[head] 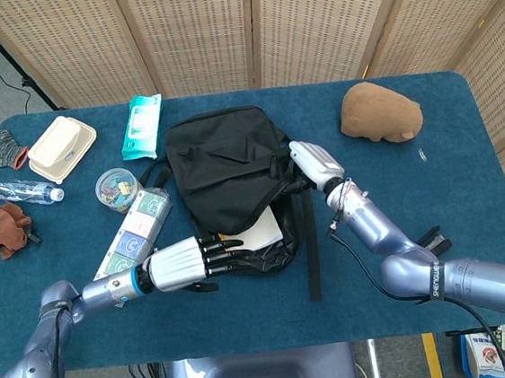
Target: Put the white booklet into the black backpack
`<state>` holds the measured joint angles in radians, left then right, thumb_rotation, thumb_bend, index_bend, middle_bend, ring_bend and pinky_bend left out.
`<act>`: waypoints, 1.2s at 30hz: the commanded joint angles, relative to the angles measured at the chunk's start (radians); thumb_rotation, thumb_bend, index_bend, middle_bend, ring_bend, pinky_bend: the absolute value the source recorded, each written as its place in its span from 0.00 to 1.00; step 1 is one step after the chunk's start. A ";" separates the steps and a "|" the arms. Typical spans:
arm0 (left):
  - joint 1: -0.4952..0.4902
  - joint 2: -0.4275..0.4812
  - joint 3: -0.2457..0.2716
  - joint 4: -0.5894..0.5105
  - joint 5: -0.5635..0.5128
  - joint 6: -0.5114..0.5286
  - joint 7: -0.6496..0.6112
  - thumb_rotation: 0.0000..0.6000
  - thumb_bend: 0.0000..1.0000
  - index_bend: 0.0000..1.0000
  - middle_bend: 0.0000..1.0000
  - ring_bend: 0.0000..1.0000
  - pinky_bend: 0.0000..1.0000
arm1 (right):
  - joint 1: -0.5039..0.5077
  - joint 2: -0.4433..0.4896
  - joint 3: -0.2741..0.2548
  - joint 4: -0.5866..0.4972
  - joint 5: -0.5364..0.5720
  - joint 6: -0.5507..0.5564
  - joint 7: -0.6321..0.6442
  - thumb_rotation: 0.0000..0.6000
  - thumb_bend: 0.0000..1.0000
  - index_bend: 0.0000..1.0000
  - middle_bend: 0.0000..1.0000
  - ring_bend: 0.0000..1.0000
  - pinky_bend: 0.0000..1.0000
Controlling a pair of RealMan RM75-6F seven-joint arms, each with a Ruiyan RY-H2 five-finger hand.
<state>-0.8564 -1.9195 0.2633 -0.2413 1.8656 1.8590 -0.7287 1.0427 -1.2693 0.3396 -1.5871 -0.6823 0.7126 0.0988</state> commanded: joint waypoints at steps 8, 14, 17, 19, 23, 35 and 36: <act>0.140 0.150 -0.066 -0.019 -0.081 0.087 -0.055 0.91 0.14 0.29 0.18 0.20 0.45 | -0.062 0.014 -0.028 -0.147 -0.024 0.063 -0.008 1.00 0.65 0.64 0.61 0.45 0.51; 0.177 0.190 -0.094 -0.014 -0.112 0.076 -0.060 0.91 0.14 0.29 0.18 0.19 0.45 | -0.106 0.012 -0.065 -0.199 -0.145 -0.011 0.044 1.00 0.21 0.04 0.04 0.02 0.07; 0.190 0.199 -0.108 -0.018 -0.129 0.058 -0.068 0.91 0.14 0.29 0.18 0.19 0.45 | -0.122 -0.001 -0.073 -0.192 -0.198 -0.016 0.060 1.00 0.00 0.00 0.00 0.00 0.00; 0.197 0.204 -0.118 -0.022 -0.140 0.045 -0.074 0.91 0.14 0.29 0.18 0.19 0.45 | -0.136 -0.021 -0.077 -0.185 -0.238 0.014 0.059 1.00 0.00 0.00 0.00 0.00 0.00; 0.210 0.210 -0.146 -0.033 -0.169 0.029 -0.083 0.89 0.14 0.27 0.17 0.19 0.45 | -0.160 -0.048 -0.094 -0.167 -0.313 0.074 0.036 1.00 0.00 0.00 0.00 0.00 0.00; 0.322 0.308 -0.229 -0.240 -0.292 -0.104 -0.080 0.82 0.14 0.00 0.00 0.00 0.18 | -0.398 0.090 -0.250 -0.229 -0.604 0.437 -0.125 1.00 0.00 0.00 0.00 0.00 0.00; 0.337 0.328 -0.230 -0.280 -0.300 -0.116 -0.056 0.81 0.14 0.00 0.00 0.00 0.15 | -0.429 0.108 -0.271 -0.217 -0.626 0.470 -0.133 1.00 0.00 0.00 0.00 0.00 0.00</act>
<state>-0.5570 -1.6355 0.0422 -0.4462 1.5895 1.7785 -0.8278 0.6934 -1.2189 0.1290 -1.7989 -1.2385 1.0990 0.0022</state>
